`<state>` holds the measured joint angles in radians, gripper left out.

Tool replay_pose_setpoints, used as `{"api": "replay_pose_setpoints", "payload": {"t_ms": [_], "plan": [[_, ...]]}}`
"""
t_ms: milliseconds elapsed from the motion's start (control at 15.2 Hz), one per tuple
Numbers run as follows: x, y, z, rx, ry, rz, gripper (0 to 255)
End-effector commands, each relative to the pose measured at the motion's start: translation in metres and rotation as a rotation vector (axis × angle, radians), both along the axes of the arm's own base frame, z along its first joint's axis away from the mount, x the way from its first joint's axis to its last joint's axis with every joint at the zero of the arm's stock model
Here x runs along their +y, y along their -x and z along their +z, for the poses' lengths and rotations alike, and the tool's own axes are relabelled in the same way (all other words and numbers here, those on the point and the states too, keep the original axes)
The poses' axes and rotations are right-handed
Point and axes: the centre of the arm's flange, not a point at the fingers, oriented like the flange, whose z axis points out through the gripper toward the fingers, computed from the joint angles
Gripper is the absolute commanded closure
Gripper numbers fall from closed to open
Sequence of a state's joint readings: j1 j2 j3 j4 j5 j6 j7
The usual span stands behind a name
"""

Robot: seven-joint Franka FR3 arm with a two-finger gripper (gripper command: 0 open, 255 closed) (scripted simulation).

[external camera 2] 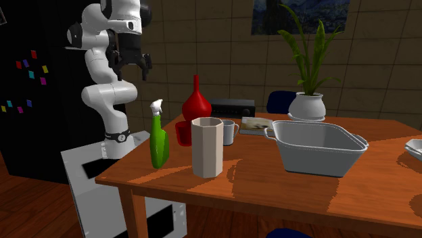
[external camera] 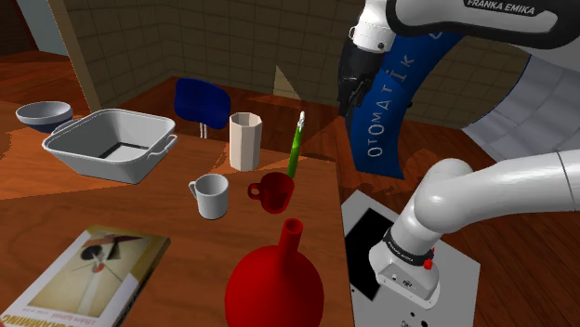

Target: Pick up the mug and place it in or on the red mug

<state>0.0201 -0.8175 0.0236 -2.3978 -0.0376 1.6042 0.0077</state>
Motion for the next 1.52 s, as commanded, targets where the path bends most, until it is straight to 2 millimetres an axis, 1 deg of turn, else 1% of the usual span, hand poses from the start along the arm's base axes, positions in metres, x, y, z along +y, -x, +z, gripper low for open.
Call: {"api": "replay_pose_setpoints", "payload": {"t_ms": [0,726,1452], "plan": [[0.0,0.0,0.0,0.0,0.0,0.0,0],[0.098,-0.069,-0.074,0.011,-0.043,0.018,0],[0.2,-0.136,-0.145,0.022,-0.087,0.035,0]]}}
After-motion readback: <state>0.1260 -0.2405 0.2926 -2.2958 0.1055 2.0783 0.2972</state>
